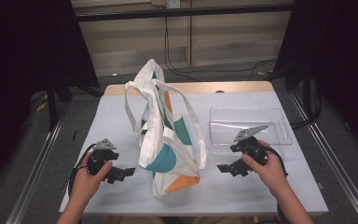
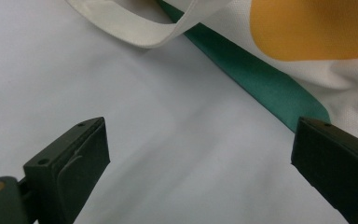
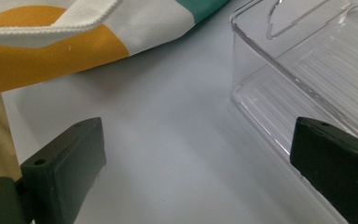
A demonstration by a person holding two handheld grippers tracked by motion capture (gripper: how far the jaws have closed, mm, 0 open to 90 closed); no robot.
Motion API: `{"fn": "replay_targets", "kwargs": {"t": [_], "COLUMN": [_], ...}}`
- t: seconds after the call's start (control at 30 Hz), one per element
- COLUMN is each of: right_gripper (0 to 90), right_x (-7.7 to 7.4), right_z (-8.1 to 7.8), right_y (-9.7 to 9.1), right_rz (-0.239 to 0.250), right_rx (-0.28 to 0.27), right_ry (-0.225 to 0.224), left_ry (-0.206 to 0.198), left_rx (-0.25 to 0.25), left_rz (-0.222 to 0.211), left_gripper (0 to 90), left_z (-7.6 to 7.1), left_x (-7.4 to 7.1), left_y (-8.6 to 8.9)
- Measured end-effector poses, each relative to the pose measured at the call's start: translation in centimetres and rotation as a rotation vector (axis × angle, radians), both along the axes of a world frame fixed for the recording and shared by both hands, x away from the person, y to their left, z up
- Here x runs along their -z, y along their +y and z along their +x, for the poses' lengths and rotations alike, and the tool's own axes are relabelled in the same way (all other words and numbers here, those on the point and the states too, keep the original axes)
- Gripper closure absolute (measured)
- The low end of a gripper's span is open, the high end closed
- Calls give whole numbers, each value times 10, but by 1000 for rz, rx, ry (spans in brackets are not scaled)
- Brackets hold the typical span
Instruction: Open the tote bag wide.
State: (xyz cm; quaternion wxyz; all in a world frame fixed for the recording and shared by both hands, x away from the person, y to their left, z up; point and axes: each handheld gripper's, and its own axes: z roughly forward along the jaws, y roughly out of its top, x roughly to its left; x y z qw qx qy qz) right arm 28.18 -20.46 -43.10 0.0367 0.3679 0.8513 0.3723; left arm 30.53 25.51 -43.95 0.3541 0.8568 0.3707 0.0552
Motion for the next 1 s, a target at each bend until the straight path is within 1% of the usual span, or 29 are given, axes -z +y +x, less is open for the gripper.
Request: {"fn": "replay_targets", "kwargs": {"t": [0.07,0.13,0.2,0.27,0.3,0.33,0.4,0.43,0.5,0.53,0.6,0.7,0.73,0.77,0.8,0.83,0.87,0.9,0.93,0.97,1.0], "right_gripper": [36,37,39,38,38,38,38,38,38,37,37,37,37,37,37,37,37,37,37,37,37], "right_x": [-1,-1,-4,-6,-8,-8,-11,-13,-13,-16,-21,-25,-27,-32,-32,-37,-38,-38,-41,-44,-46], "right_z": [2,3,3,2,1,1,-2,-4,-5,-7,-11,-11,-10,-6,-6,0,2,2,8,12,17], "right_y": [2,2,3,4,4,4,4,2,1,0,-5,-7,-8,-11,-11,-14,-15,-15,-16,-18,-19], "right_rz": [-2,6,3,-5,-2,-2,-5,4,10,15,26,27,26,32,32,45,53,53,50,38,34], "right_rx": [-16,-23,-33,-36,-35,-35,-31,-30,-30,-30,-24,-15,-8,8,8,22,25,25,36,42,48], "right_ry": [12,12,18,10,3,3,8,4,2,3,-6,-11,-13,-24,-24,-24,-21,-21,-23,-28,-31], "left_ry": [4,9,13,8,2,8,7,5,7,1,-1,0,-1,1,1,3,3,0,-1,-5,-2], "left_rx": [-4,1,4,5,-1,0,0,12,9,12,13,7,10,17,17,13,13,18,16,9,19], "left_rz": [0,-14,-8,-5,-11,-4,-19,-8,-10,-10,-18,-27,-29,-19,-19,-16,-16,-1,4,-9,-2], "left_gripper": [40,39,40,40,40,40,40,40,40,40,40,40,40,40,40,39,39,39,39,39,39], "left_z": [0,-1,-1,0,0,0,1,2,2,3,3,2,2,2,2,2,2,2,2,3,4], "left_x": [-1,0,0,0,0,-1,0,-1,-1,-2,-3,-4,-4,-5,-5,-7,-7,-9,-9,-9,-10], "left_y": [0,-1,-2,-2,-2,-2,-4,-4,-5,-5,-5,-5,-5,-4,-4,-3,-3,-3,-2,-2,-1]}}
